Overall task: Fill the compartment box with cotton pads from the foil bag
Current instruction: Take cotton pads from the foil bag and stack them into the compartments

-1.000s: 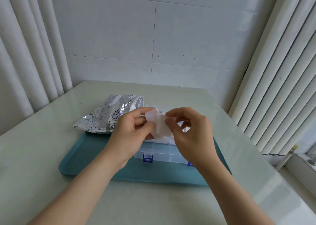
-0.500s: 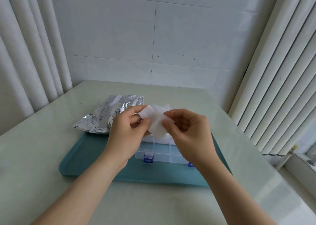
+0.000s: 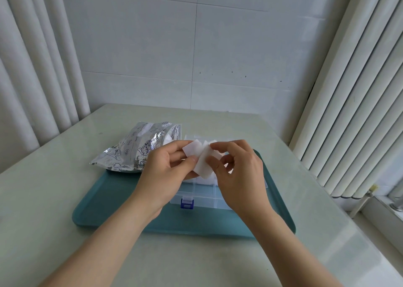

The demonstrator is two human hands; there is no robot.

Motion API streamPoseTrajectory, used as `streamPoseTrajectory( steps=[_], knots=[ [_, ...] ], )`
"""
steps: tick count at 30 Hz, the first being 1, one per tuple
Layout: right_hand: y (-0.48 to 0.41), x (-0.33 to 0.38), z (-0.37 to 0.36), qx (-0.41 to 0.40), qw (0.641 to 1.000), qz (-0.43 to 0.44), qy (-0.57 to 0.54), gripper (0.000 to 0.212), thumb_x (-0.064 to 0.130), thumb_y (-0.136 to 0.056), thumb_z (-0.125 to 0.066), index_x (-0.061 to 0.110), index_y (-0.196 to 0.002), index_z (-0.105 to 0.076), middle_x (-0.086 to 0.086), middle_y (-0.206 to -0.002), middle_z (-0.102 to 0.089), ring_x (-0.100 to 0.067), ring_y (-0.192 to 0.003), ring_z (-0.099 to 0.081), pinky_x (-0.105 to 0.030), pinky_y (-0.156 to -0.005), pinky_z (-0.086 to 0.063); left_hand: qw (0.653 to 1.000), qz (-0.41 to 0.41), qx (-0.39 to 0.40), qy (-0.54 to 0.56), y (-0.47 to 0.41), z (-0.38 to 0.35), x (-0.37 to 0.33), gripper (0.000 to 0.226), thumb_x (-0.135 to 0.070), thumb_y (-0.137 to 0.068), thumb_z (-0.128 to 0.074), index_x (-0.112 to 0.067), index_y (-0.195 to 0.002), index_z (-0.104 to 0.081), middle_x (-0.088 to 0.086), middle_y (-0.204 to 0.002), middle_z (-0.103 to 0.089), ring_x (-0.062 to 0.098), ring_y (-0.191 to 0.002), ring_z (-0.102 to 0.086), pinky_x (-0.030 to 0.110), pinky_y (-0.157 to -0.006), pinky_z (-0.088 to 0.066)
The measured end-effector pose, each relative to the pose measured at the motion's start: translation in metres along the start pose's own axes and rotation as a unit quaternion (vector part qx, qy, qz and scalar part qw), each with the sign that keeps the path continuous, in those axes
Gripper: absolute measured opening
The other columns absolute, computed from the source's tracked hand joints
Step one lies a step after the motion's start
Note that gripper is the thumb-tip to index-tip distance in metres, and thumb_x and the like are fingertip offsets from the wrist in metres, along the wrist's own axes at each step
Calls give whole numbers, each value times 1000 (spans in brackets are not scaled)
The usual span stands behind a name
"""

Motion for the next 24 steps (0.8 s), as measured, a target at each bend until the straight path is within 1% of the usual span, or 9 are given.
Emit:
streamPoseTrajectory(
  steps=[4, 6, 10, 13, 14, 17, 20, 22, 24],
  knots=[
    [0, -1, 2, 4, 1000, -13, -10, 16, 20, -90, -81, 30, -101, -73, 20, -96, -69, 0, -94, -63, -4, -76, -39, 1000, 0, -6, 1, 0, 1, 0, 26, -3, -103, -64, -18, -122, -74, 4, -107, -82, 27, -100, -79, 38, -87, -64],
    [0, -1, 0, 17, 999, -13, -31, 15, 19, -92, -79, 29, -99, -72, 20, -90, -71, 1, -92, -64, -6, -74, -41, 1000, 6, -2, 8, 0, 1, 1, 25, -5, -102, -66, -17, -122, -74, 4, -108, -82, 25, -100, -79, 35, -86, -64],
    [1, 1, -11, 75, 995, 7, -65, 19, 11, -96, -72, 28, -104, -78, 14, -94, -71, -9, -87, -67, -22, -73, -53, 1000, 25, -9, 6, -1, 3, 3, 18, -14, -101, -69, -18, -116, -78, 6, -105, -82, 22, -99, -77, 34, -86, -61],
    [1, 0, -11, 89, 993, 5, -84, 29, 6, -97, -67, 30, -105, -80, 17, -97, -72, -11, -86, -67, -22, -70, -50, 997, 18, -67, -16, -4, 16, 3, 11, -19, -101, -70, -19, -108, -79, 10, -100, -80, 22, -95, -76, 35, -82, -63],
    [0, -1, -9, 87, 991, -1, -97, 30, 5, -98, -66, 31, -104, -80, 17, -98, -73, -12, -85, -67, -25, -69, -51, 997, 14, -78, -18, -4, 19, 2, 11, -20, -102, -69, -19, -107, -79, 10, -100, -80, 24, -95, -76, 34, -79, -64],
    [-2, -2, -6, 91, 981, -19, -167, 27, 4, -97, -68, 26, -109, -79, 13, -98, -78, -20, -81, -70, -41, -74, -59, 998, -6, -63, -31, -3, 18, -3, 11, -22, -104, -67, -19, -107, -77, 5, -103, -79, 26, -94, -78, 36, -73, -65],
    [-2, 0, -4, 91, 967, -33, -235, 26, 3, -93, -76, 21, -112, -78, 3, -96, -79, -24, -88, -74, -46, -85, -62, 994, -35, -28, -97, -1, 10, -7, 18, -12, -104, -65, -23, -108, -79, -2, -102, -80, 22, -92, -78, 35, -73, -66],
    [-3, 0, -2, 83, 970, -33, -227, 27, 3, -90, -80, 20, -111, -79, 5, -93, -79, -20, -86, -74, -42, -85, -62, 992, -30, 3, -121, 0, 4, -6, 27, -2, -103, -64, -23, -111, -79, -3, -100, -81, 22, -91, -79, 34, -74, -66],
    [-4, -2, 0, 72, 973, -38, -215, 26, 6, -88, -83, 23, -107, -79, 10, -90, -79, -14, -84, -74, -37, -83, -62, 992, -19, 27, -125, 0, -1, -4, 31, 5, -101, -62, -19, -115, -77, 1, -98, -82, 27, -87, -80, 37, -74, -67]
  ],
)
Point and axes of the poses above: each hand's wrist, its own y-axis away from the middle knuckle, its own z-axis out of the back of the hand, x = y × z, the point moved 8 cm from there along -y, towards the middle knuckle
